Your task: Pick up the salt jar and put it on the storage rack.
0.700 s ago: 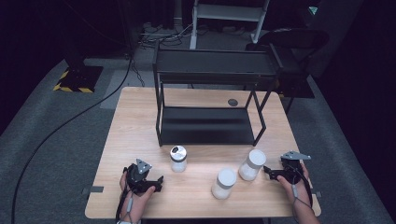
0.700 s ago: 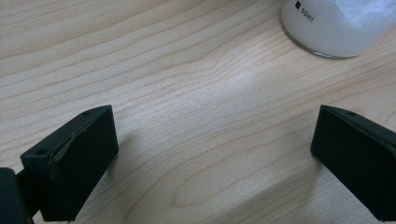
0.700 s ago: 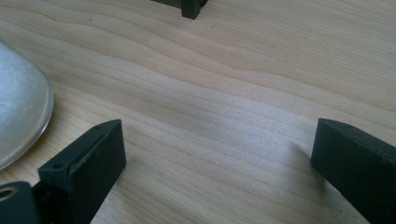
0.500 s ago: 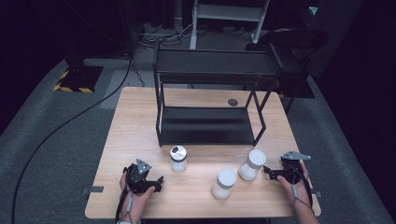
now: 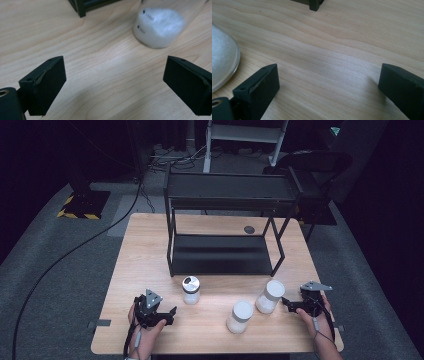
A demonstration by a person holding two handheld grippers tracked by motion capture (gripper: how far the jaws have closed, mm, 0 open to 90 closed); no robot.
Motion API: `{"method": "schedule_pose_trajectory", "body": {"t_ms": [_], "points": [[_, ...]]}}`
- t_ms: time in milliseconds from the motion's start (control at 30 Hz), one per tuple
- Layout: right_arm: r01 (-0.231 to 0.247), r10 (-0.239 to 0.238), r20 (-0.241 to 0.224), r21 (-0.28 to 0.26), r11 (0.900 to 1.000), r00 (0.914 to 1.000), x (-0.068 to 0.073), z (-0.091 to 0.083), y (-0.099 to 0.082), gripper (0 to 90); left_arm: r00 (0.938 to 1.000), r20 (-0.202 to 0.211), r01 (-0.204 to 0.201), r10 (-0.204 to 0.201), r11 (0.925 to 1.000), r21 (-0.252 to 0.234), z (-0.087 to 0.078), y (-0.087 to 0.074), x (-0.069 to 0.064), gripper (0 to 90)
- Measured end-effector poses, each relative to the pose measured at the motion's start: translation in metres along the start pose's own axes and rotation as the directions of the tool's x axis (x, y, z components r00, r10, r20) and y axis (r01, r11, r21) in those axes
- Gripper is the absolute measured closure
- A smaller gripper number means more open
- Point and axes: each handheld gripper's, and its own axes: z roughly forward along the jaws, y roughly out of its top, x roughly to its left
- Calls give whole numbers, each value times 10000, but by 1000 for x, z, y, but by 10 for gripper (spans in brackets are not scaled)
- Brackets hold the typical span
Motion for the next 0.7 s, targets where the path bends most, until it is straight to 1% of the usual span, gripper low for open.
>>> {"method": "schedule_pose_trajectory", "body": {"t_ms": [67,100,133,167,200,233,267,300,333,367,433,467,500,533,600,667,700], "points": [[-1,1,-6,-8,10000,10000,0,0,0,30,10000,0,-9,9,9995,-324,-4,-2,-1,45],[-1,1,-6,-8,10000,10000,0,0,0,30,10000,0,-9,9,9995,-324,-4,-2,-1,45],[0,0,-6,-9,10000,10000,0,0,0,31,10000,63,21,-17,9979,-650,-7,-6,0,45],[0,0,-7,-10,10000,10000,0,0,0,31,9999,121,29,-20,9968,-800,-9,-7,0,45],[3,-3,-8,-13,10000,10000,0,0,0,31,9999,121,29,-20,9968,-800,-9,-7,0,45],[1,-1,-9,-11,10000,10000,0,0,0,31,9999,173,31,-12,9941,-1082,-11,-11,-1,45],[-1,1,-10,-12,10000,10000,0,0,0,31,9998,222,13,15,9926,-1213,-12,-12,-1,45],[-1,1,-10,-12,10000,10000,0,0,0,31,9998,222,13,15,9926,-1213,-12,-12,-1,45],[2,-2,-11,-11,10000,10000,0,0,0,31,9996,253,-48,87,9889,-1485,-14,-14,-2,45],[2,-2,-12,-12,10000,10000,0,0,0,31,9996,264,-82,125,9875,-1571,-15,-15,-3,45],[3,-3,-14,-13,10000,10000,0,0,0,31,9994,296,-137,195,9824,-1864,-17,-17,-4,45],[3,-3,-14,-13,10000,10000,0,0,0,31,9994,296,-137,195,9824,-1864,-17,-17,-4,45],[-1,1,-15,-14,10000,10000,0,0,0,31,9993,296,-175,238,9800,-1982,-17,-17,-5,45],[5,-5,-14,-14,10000,10000,0,0,0,31,9992,305,-182,255,9758,-2178,-19,-18,-5,45],[-1,1,-13,-14,10000,10000,0,0,0,31,9993,301,-146,224,9710,-2387,-21,-20,-6,45],[-1,1,-14,-14,10000,10000,0,0,0,31,9993,275,-158,235,9674,-2528,-22,-22,-7,44],[-1,1,-14,-14,10000,10000,0,0,0,31,9993,275,-158,235,9674,-2528,-22,-22,-7,42]]}}
